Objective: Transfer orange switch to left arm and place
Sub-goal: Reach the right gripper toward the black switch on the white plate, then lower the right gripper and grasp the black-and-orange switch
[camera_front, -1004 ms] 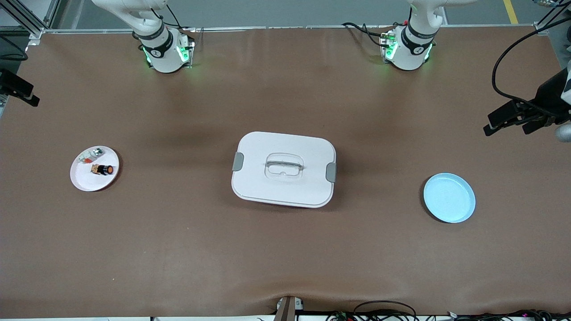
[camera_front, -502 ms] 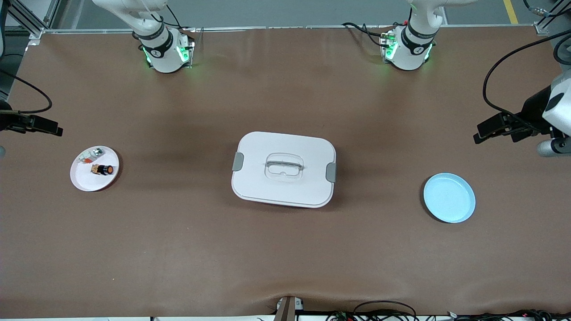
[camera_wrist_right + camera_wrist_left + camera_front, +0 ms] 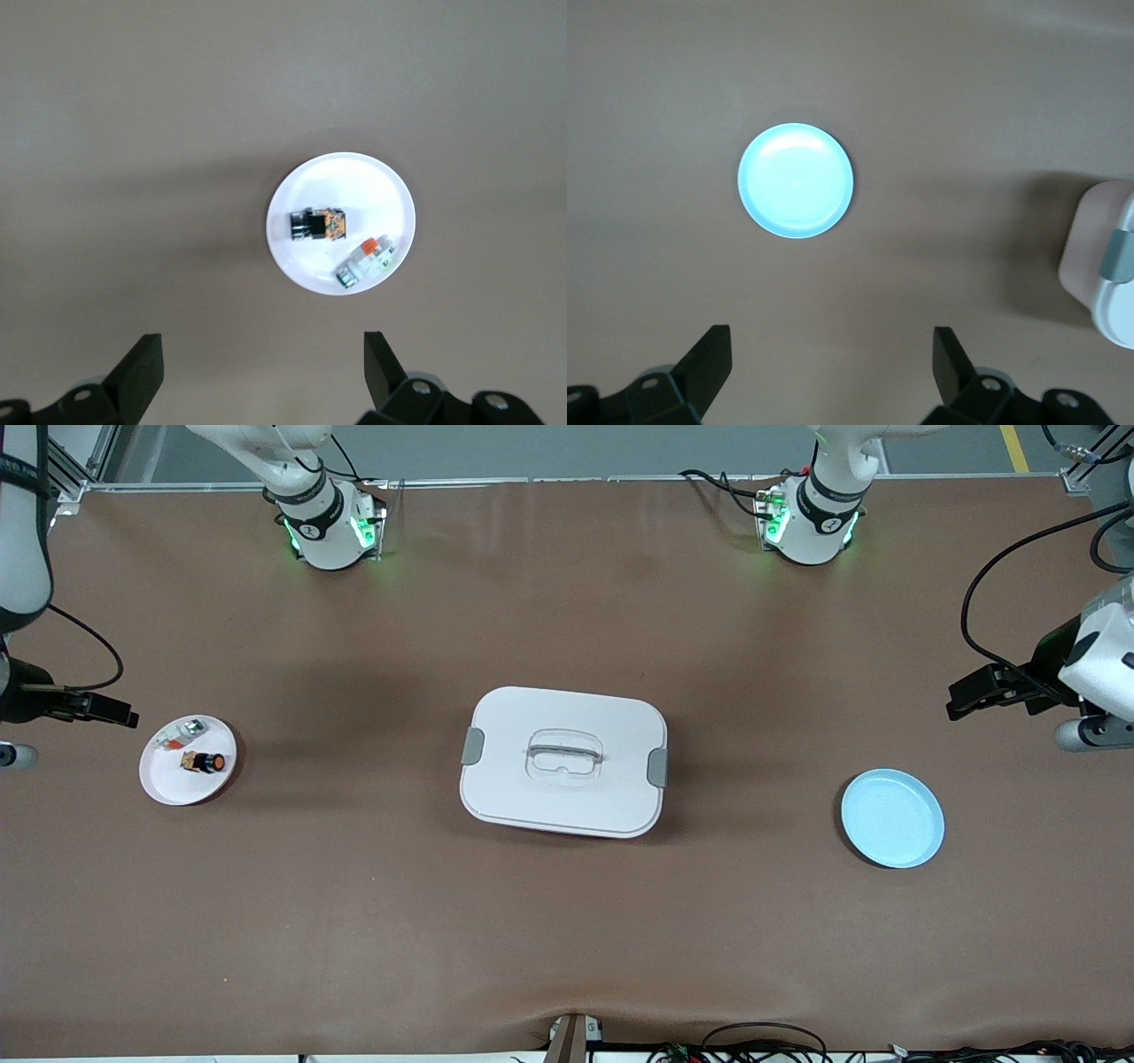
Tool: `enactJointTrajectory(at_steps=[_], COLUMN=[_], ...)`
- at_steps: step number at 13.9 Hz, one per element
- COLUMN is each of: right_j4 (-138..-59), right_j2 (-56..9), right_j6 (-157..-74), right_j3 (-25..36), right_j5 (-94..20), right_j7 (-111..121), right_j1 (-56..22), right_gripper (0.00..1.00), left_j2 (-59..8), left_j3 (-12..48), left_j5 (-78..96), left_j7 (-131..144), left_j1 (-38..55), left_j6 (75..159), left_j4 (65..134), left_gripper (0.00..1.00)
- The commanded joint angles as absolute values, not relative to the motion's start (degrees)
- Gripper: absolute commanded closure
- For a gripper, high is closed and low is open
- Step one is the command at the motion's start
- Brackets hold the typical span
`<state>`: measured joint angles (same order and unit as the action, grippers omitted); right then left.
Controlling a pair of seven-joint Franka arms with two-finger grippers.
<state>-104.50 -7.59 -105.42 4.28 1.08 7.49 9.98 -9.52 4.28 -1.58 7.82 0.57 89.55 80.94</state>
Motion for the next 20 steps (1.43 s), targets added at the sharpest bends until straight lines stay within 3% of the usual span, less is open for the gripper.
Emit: enactJointTrajectory(at_steps=[1,4,8,15,20], right_j4=[-113.0,-118.03,-118.74,-119.27,-125.24], right_j2=[-5.1,-5.71,-11.67,-17.66,-18.98], right_j6=[-113.78,-122.23,-130.32,-135.34,-145.8], right_j3=[3.6,3.6,3.52,3.34,3.16], right_j5=[1.67,1.67,1.32,-4.57,-4.66], right_j7=[8.87,10.02,15.2,16.16,18.27], right_j1=[11.6,13.27,16.26,17.67,17.05], right_gripper=[0.0,0.0,0.0,0.0,0.0], left_j2=[-9.75,-9.49,-9.23,-8.88,-8.88], left_j3=[4.39,4.48,4.39,4.31,4.31], left_j5=[-3.43,-3.34,-2.46,-0.88,-0.88], left_j7=[6.68,6.94,7.21,7.21,7.29], left_j1=[1.05,0.53,0.09,-0.09,-0.09], left_j6=[88.51,88.51,88.51,88.51,88.51], left_j4=[80.42,81.12,81.12,81.04,80.95], left_gripper=[0.0,0.0,0.0,0.0,0.0])
